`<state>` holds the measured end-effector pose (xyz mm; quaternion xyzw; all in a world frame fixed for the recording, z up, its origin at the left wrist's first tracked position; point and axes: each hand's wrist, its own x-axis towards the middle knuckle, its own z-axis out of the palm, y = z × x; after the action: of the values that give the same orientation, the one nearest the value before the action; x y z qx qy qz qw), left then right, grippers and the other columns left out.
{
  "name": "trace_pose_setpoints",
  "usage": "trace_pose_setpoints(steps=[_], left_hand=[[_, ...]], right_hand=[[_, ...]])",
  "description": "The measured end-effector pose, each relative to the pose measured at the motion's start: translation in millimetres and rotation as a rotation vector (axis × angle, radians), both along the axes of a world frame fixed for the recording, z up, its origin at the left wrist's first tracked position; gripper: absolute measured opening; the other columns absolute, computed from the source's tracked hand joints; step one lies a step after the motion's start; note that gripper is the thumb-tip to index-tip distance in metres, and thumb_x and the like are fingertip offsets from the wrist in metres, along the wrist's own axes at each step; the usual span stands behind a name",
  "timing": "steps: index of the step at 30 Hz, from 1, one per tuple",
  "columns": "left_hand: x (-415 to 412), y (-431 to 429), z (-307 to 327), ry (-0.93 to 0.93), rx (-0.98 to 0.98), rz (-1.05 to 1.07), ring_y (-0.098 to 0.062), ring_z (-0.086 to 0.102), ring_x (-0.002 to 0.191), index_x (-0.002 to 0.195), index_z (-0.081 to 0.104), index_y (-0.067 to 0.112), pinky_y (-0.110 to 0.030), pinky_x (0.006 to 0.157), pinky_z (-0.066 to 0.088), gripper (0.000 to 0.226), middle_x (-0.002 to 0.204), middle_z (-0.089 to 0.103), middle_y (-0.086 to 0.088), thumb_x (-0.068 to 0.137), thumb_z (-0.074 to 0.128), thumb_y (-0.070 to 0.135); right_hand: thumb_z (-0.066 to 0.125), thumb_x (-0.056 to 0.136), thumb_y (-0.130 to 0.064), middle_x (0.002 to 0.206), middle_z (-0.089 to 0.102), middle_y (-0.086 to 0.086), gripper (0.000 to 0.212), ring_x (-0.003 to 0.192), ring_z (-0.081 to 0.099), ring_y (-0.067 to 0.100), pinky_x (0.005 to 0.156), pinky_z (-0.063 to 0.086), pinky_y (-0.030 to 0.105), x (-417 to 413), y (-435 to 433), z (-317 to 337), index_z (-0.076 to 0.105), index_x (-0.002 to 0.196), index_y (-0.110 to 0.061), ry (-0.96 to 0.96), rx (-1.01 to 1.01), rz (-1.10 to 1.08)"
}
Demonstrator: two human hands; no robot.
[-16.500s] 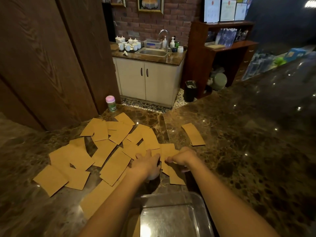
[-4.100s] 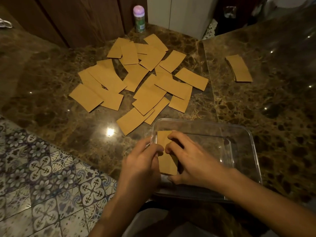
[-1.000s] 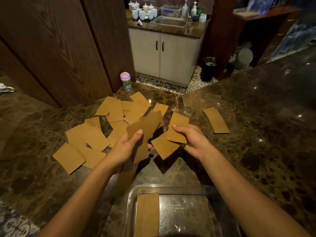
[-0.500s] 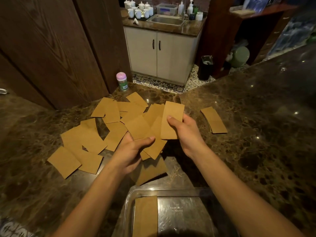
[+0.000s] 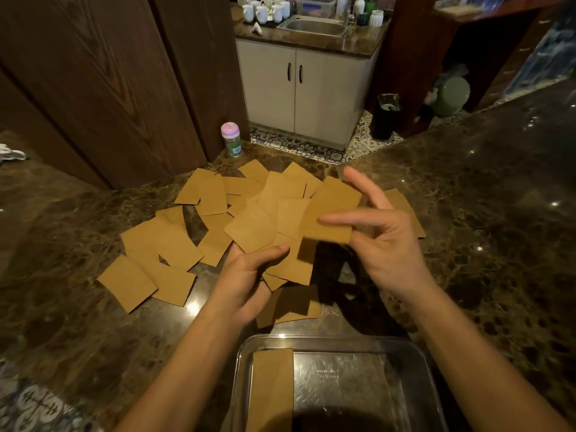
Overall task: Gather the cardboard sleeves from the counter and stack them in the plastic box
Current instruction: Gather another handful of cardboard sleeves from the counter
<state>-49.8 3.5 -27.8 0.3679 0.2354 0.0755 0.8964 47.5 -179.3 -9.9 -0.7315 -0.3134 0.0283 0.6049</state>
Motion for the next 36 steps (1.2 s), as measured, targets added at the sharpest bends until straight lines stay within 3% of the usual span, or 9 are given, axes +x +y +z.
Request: trace_pose_setpoints(steps=[4, 9, 13, 17, 21, 25, 31, 34, 36], left_hand=[[0.7, -10.3, 5.4, -0.030, -0.002, -0.025, -0.023, 0.077, 0.083, 0.123, 0.061, 0.010, -0.034, 0.064, 0.063, 0.049, 0.091, 0.079, -0.012, 0.079, 0.063, -0.010], [-1.8, -19.9, 7.6, -0.006, 0.133, -0.041, -0.024, 0.076, 0.095, 0.130, 0.058, 0.005, -0.028, 0.071, 0.061, 0.053, 0.103, 0.078, -0.014, 0.082, 0.062, -0.019], [-4.6, -20.4, 6.5, 0.011, 0.180, -0.036, -0.029, 0.075, 0.100, 0.122, 0.060, 0.009, -0.032, 0.074, 0.062, 0.050, 0.105, 0.077, -0.015, 0.081, 0.064, -0.019], [-6.3, -21.7, 8.8, -0.020, 0.210, -0.061, -0.029, 0.074, 0.100, 0.120, 0.061, 0.012, -0.032, 0.075, 0.062, 0.050, 0.104, 0.078, -0.014, 0.082, 0.063, -0.019], [-5.9, -25.0, 10.4, -0.035, 0.185, -0.047, -0.024, 0.074, 0.100, 0.123, 0.060, 0.013, -0.032, 0.075, 0.061, 0.045, 0.105, 0.078, -0.010, 0.086, 0.063, -0.012], [-4.8, -25.1, 9.0, -0.032, 0.144, 0.020, -0.023, 0.075, 0.098, 0.121, 0.060, 0.015, -0.032, 0.071, 0.061, 0.040, 0.102, 0.079, -0.008, 0.089, 0.063, -0.009], [-4.2, -22.6, 8.6, -0.041, 0.092, 0.080, -0.016, 0.076, 0.083, 0.110, 0.061, 0.020, -0.030, 0.063, 0.061, 0.036, 0.088, 0.080, -0.002, 0.089, 0.062, -0.009], [-2.9, -22.0, 8.6, -0.031, 0.072, 0.080, -0.019, 0.076, 0.088, 0.113, 0.062, 0.021, -0.034, 0.068, 0.062, 0.036, 0.094, 0.080, -0.004, 0.088, 0.064, -0.005], [-0.7, -23.6, 8.7, -0.037, 0.080, 0.079, -0.021, 0.075, 0.093, 0.117, 0.062, 0.020, -0.035, 0.073, 0.063, 0.038, 0.099, 0.079, -0.005, 0.089, 0.063, -0.006]], right_hand=[[0.062, 0.080, 0.019, 0.172, 0.025, -0.006, 0.071, 0.162, 0.010, 0.013, 0.130, 0.010, 0.052, -5.7, -1.5, -15.8, 0.079, 0.102, -0.046, -0.108, -0.188, 0.038], [0.056, 0.087, 0.024, 0.162, 0.046, -0.003, 0.064, 0.155, 0.034, 0.011, 0.125, 0.034, 0.048, -3.1, -4.6, -28.4, 0.082, 0.113, -0.028, -0.087, -0.211, 0.049], [0.066, 0.100, -0.010, 0.145, 0.062, -0.010, 0.034, 0.135, 0.055, 0.004, 0.111, 0.051, 0.045, 0.6, -5.9, -19.2, 0.074, 0.129, -0.027, -0.049, -0.210, -0.041], [0.089, 0.078, -0.039, 0.130, 0.066, -0.016, 0.072, 0.119, 0.062, -0.002, 0.097, 0.054, 0.023, 4.8, -5.4, -7.1, 0.061, 0.143, -0.035, 0.019, -0.293, -0.103], [0.092, 0.076, -0.034, 0.131, 0.067, -0.015, 0.075, 0.114, 0.064, -0.004, 0.085, 0.059, 0.022, 7.7, -7.9, 2.1, 0.061, 0.144, -0.034, 0.080, -0.319, -0.037], [0.086, 0.085, -0.022, 0.123, 0.070, -0.015, 0.058, 0.112, 0.067, 0.003, 0.092, 0.059, 0.031, 12.6, -15.0, 6.0, 0.064, 0.138, -0.031, 0.095, -0.313, 0.035], [0.074, 0.091, 0.001, 0.109, 0.074, 0.005, 0.046, 0.098, 0.073, 0.022, 0.075, 0.062, 0.033, 18.2, -27.2, 4.7, 0.056, 0.128, -0.019, 0.502, 0.060, -0.050], [0.072, 0.093, -0.003, 0.118, 0.068, 0.003, 0.049, 0.106, 0.070, 0.020, 0.086, 0.062, 0.035, 13.6, -26.3, 3.2, 0.061, 0.133, -0.030, 0.563, 0.103, -0.085], [0.073, 0.094, -0.011, 0.114, 0.071, -0.001, 0.030, 0.104, 0.071, 0.018, 0.080, 0.061, 0.032, 9.4, -22.9, 1.8, 0.072, 0.120, -0.025, 0.483, -0.003, -0.096]])
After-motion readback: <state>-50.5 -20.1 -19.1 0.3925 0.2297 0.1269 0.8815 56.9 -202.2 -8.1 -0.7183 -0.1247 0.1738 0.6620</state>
